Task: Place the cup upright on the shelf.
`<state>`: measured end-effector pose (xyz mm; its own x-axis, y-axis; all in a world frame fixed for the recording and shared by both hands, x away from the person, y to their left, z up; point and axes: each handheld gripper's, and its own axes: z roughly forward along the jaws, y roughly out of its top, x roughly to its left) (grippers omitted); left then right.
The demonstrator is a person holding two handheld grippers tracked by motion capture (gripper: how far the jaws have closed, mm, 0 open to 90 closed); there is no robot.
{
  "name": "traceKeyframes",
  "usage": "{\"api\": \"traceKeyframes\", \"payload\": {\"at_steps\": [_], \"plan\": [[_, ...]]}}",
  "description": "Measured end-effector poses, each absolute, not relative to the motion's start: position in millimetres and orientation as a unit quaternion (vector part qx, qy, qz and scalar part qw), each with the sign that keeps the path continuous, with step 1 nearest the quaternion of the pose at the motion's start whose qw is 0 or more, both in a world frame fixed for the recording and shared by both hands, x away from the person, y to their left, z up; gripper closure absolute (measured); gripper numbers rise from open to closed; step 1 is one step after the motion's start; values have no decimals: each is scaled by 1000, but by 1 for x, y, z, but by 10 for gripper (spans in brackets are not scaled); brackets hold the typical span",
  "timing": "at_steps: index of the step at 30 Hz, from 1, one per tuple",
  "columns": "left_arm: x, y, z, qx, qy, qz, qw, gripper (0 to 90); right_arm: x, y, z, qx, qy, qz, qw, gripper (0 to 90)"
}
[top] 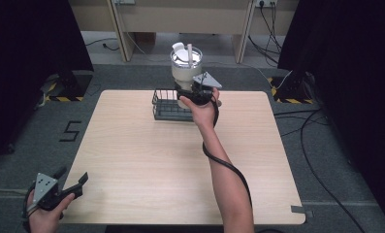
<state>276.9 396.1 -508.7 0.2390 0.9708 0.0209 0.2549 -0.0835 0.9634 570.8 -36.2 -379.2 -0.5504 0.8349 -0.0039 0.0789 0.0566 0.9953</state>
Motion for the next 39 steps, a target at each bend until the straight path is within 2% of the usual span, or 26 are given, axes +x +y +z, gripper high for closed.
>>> {"api": "traceKeyframes", "payload": {"at_steps": [22,39], "plan": [[277,396,-509,630,487,378,473,176,608,-26,-387,374,651,578,319,100],[277,396,-509,632,486,377,473,177,619,-18,-395,383,650,572,321,100]]}}
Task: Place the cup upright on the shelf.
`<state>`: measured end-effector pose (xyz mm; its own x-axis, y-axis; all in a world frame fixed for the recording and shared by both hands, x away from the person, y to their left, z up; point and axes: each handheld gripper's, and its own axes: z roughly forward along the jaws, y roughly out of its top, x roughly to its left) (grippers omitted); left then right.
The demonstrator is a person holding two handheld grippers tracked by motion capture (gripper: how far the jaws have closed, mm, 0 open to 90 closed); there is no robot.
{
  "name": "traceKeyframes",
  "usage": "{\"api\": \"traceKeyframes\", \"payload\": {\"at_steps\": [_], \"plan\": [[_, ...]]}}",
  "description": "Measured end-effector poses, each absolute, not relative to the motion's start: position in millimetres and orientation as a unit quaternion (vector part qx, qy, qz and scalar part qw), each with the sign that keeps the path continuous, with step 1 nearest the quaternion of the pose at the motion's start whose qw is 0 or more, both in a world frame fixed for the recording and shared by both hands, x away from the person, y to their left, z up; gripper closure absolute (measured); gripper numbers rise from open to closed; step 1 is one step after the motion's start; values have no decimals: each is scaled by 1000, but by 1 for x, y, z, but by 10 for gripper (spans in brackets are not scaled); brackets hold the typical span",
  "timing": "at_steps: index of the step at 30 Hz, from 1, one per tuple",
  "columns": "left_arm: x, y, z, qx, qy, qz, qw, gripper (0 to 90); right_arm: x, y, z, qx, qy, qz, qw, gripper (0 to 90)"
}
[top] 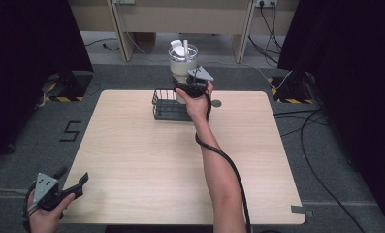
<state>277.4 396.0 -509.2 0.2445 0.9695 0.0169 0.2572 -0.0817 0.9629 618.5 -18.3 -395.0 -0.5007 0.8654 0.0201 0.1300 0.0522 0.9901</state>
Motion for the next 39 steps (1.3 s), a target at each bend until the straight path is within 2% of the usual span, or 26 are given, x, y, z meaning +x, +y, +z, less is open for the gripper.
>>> {"api": "traceKeyframes", "payload": {"at_steps": [24,39], "plan": [[277,396,-509,632,485,376,473,178,628,-20,-407,395,647,567,322,99],[277,396,-509,633,483,376,474,179,630,-15,-426,399,655,559,315,98]]}}
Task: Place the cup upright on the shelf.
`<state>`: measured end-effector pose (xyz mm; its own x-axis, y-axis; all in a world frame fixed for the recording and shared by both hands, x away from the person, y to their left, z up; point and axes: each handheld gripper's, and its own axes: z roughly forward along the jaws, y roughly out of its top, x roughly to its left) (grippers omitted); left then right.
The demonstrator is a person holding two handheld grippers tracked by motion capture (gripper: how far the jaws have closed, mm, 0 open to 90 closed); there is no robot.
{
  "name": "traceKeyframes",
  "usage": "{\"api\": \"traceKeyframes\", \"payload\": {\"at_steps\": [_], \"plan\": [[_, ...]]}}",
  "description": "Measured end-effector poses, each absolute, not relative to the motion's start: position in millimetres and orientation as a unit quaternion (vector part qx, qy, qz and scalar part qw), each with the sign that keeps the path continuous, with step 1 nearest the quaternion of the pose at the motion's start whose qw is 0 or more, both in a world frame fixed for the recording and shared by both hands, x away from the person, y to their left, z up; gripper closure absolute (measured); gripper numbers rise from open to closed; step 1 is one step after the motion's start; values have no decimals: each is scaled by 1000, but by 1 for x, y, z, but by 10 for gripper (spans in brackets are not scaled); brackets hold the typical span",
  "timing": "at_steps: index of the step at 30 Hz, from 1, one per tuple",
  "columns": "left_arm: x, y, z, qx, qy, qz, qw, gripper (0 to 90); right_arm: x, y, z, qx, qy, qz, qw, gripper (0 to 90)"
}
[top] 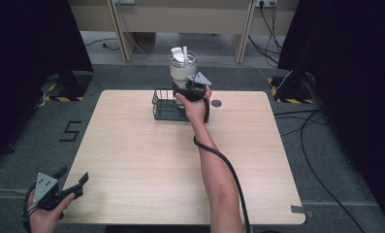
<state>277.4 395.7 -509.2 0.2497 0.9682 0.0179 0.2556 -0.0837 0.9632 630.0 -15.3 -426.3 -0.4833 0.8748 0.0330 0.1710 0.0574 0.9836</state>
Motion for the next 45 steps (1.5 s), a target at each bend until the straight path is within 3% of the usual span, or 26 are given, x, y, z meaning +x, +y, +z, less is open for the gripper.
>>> {"api": "traceKeyframes", "payload": {"at_steps": [10,45], "plan": [[277,396,-509,633,483,376,473,181,630,-15,-441,402,657,559,308,97],[277,395,-508,635,480,380,472,181,609,-22,-444,389,654,560,326,103]]}}
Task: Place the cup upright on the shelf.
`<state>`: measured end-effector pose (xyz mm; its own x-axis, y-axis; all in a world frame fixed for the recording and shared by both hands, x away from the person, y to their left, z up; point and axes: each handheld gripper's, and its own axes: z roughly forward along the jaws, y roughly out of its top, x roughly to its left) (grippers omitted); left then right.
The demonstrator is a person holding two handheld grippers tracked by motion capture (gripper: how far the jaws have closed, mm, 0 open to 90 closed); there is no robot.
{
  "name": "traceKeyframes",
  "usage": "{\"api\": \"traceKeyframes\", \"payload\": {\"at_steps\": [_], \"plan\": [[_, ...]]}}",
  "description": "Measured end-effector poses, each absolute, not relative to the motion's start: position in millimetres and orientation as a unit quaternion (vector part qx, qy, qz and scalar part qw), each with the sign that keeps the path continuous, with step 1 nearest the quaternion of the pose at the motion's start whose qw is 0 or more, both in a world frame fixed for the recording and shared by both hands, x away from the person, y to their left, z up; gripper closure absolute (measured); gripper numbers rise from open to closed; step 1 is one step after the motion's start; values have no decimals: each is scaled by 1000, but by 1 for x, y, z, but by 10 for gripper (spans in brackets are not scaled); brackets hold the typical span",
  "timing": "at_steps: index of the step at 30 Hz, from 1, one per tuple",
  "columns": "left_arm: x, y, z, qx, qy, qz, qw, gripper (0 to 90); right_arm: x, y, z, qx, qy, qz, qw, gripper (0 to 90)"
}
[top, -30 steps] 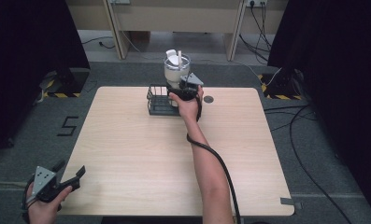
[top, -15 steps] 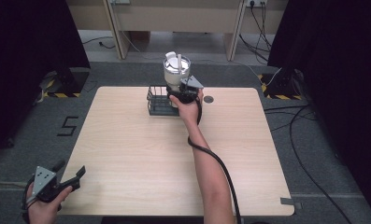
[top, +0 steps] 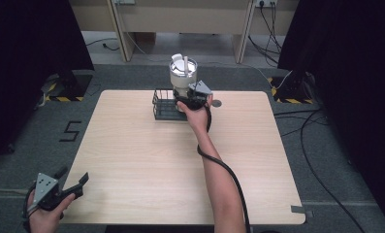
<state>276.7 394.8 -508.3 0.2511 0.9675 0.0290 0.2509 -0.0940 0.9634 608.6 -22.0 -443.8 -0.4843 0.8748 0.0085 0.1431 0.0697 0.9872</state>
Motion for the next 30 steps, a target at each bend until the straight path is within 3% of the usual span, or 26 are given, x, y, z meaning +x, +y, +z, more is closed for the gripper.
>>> {"api": "traceKeyframes", "payload": {"at_steps": [8,30], "plan": [[277,395,-508,635,480,380,471,181,600,-26,-438,384,662,553,330,147],[276,394,-508,637,480,383,467,181,560,-48,-437,374,686,537,319,147]]}}
